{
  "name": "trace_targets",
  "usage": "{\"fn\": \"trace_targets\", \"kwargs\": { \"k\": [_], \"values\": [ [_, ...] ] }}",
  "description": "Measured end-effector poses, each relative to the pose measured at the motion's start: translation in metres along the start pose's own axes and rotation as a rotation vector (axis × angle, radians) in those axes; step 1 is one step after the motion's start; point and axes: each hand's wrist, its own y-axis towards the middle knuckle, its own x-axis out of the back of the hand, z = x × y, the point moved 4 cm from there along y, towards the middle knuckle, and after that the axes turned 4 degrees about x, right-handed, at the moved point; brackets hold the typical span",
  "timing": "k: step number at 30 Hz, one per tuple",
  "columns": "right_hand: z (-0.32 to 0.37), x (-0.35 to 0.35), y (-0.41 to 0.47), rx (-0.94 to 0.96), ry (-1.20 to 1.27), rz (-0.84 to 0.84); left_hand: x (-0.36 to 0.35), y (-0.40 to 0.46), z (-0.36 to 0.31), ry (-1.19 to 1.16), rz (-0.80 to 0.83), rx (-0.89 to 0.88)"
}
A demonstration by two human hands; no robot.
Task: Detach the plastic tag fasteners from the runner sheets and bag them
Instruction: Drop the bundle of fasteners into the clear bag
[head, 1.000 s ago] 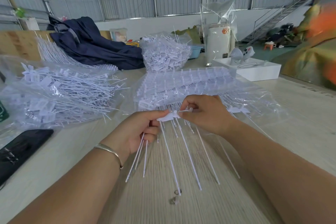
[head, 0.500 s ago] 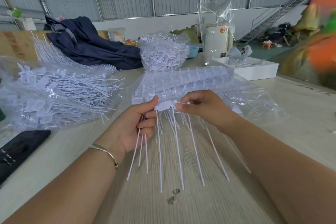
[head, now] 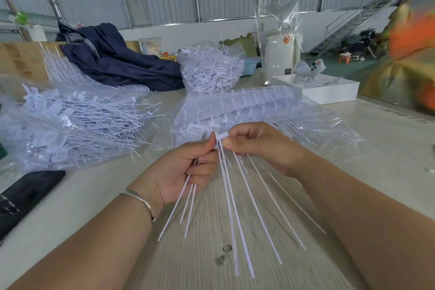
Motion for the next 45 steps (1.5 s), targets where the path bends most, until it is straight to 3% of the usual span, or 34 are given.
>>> {"fn": "trace_targets", "kwargs": {
  "k": [10,23,27,33,40,45],
  "values": [
    [-0.003,0.01,0.003,0.071,-0.021,-0.263,0.009,0.002,-0.013,0.088,-0.239,-0.212],
    [-0.003,0.014,0.004,0.036,-0.103,-0.258,0.024,-0.003,-0.019,0.365,-0.455,-0.185],
    [-0.004,0.017,0.003,0.009,-0.133,-0.238,0.032,-0.006,-0.019,0.68,-0.7,-0.156],
    [-0.005,0.015,0.004,0.059,-0.154,-0.26,0.028,0.002,-0.011,0.261,-0.469,-0.103],
    [-0.01,0.009,0.006,0.081,-0.318,-0.248,0.032,0.003,-0.004,0.007,-0.525,-0.017],
    [-0.012,0.007,0.005,0.117,-0.374,-0.248,0.027,0.004,-0.005,0.009,-0.478,-0.013]
  ]
}}
